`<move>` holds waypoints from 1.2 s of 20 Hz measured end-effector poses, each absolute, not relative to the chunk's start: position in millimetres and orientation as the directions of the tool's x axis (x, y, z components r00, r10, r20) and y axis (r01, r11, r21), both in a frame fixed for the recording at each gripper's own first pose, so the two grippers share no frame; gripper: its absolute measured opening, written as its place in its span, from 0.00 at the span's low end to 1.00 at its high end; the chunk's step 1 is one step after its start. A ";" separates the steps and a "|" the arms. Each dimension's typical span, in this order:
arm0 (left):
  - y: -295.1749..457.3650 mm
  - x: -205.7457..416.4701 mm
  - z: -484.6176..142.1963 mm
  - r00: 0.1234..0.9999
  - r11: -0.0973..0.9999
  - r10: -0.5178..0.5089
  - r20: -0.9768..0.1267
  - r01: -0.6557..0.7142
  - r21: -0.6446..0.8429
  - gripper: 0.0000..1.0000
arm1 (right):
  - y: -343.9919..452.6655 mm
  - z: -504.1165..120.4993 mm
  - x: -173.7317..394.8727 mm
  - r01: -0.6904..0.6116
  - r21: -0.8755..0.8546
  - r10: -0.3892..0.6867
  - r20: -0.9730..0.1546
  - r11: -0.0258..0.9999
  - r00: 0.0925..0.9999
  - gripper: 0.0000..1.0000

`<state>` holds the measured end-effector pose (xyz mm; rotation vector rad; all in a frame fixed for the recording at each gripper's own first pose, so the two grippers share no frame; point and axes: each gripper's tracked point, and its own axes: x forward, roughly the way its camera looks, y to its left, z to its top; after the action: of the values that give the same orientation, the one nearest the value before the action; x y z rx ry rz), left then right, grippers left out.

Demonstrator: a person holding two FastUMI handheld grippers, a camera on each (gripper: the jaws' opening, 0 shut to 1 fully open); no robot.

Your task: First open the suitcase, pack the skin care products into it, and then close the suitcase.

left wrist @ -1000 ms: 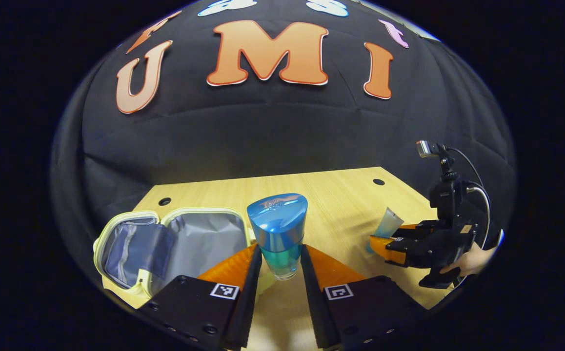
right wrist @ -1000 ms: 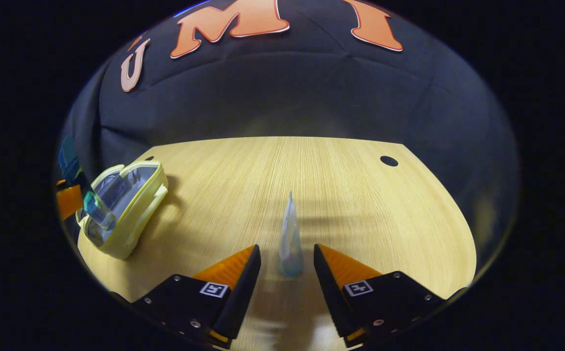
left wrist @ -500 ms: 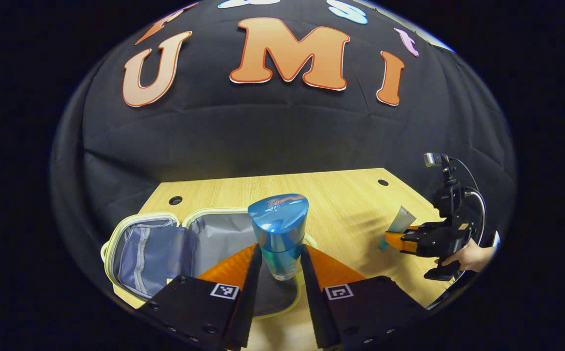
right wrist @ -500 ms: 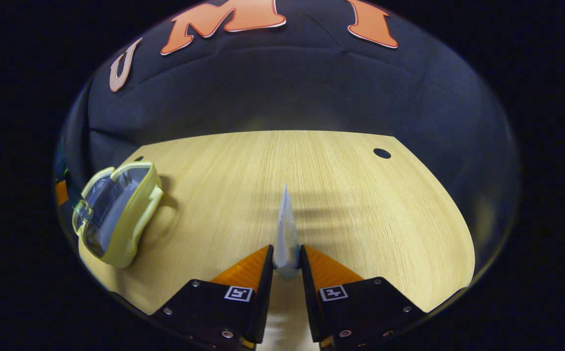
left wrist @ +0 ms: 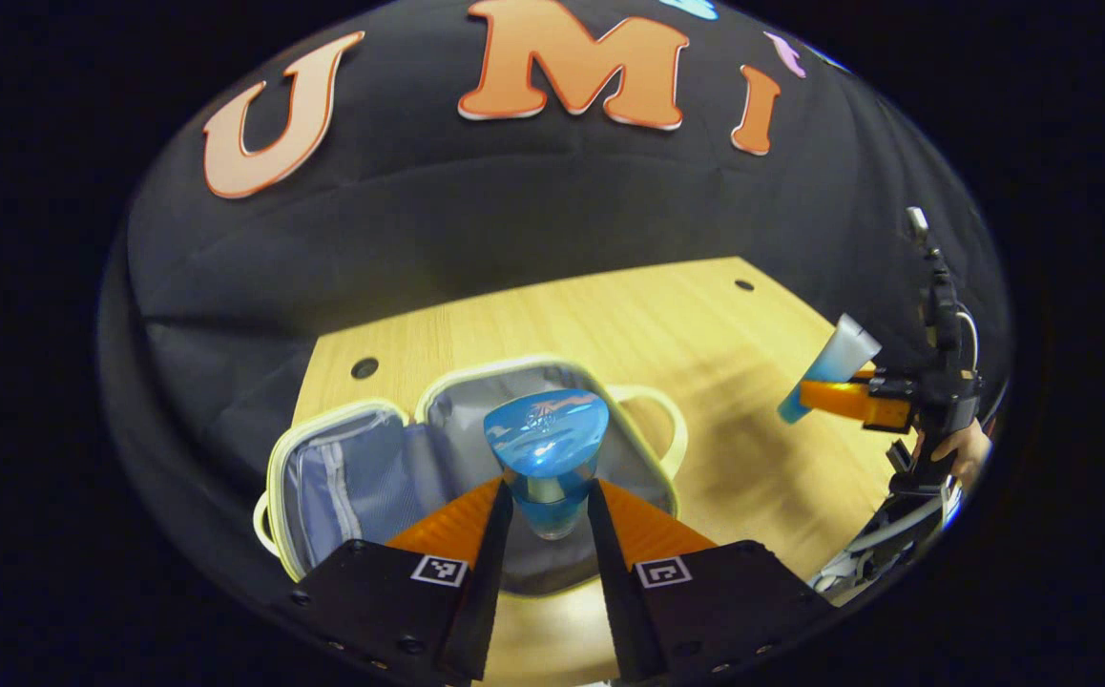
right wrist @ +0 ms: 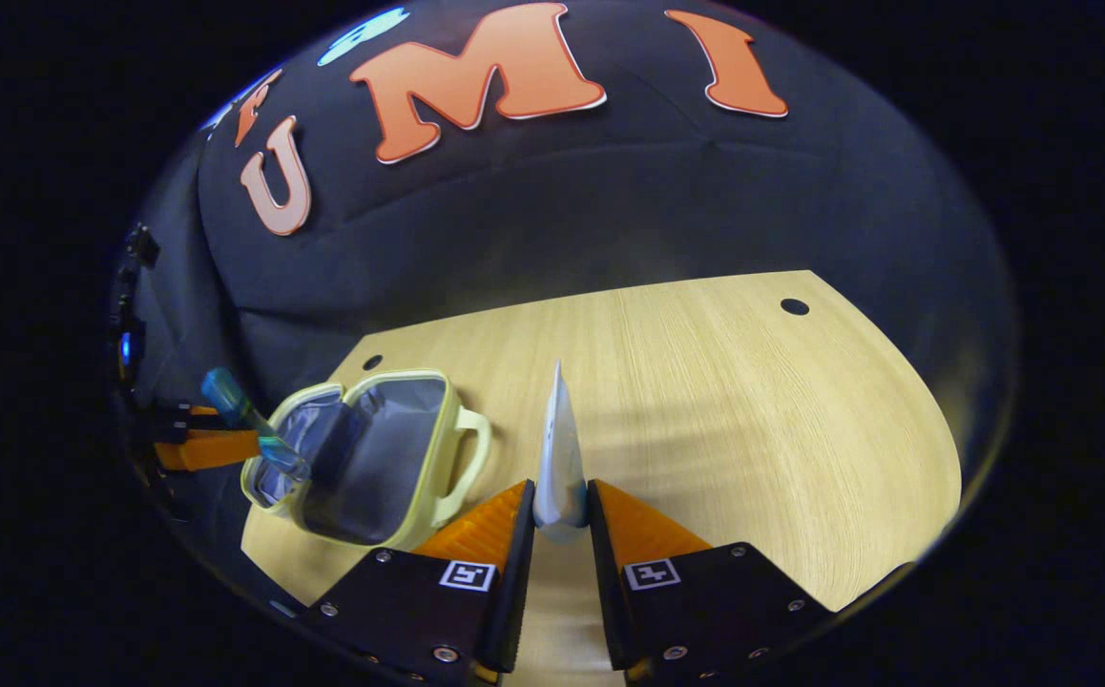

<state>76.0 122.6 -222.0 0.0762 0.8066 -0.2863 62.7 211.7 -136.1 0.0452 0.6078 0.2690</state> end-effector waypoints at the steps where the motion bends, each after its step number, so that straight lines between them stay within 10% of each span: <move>1: 126.9 77.1 -228.1 0.625 0.958 -0.226 -0.747 0.280 -0.056 0.49 | 214.2 -129.6 56.4 -0.236 0.131 0.269 -0.550 0.963 0.791 0.35; 10: 135.8 100.0 -299.0 0.372 0.950 -0.198 -0.907 0.300 -0.084 0.49 | 230.7 -127.6 24.9 -0.175 0.197 0.257 -0.565 0.965 0.784 0.35; 22: 126.6 156.6 -332.3 0.413 0.963 -0.112 -0.904 0.271 0.005 0.48 | 221.9 -126.0 27.8 -0.120 0.210 0.224 -0.592 0.970 0.774 0.35; 24: 129.0 156.3 -324.9 0.439 0.965 -0.121 -0.890 0.263 -0.001 0.76 | 224.6 -121.4 30.5 -0.134 0.196 0.226 -0.583 0.971 0.781 0.35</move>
<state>156.3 129.0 -324.9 0.1448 1.0918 -0.2392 30.5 224.6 -121.4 0.1470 0.6470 0.1952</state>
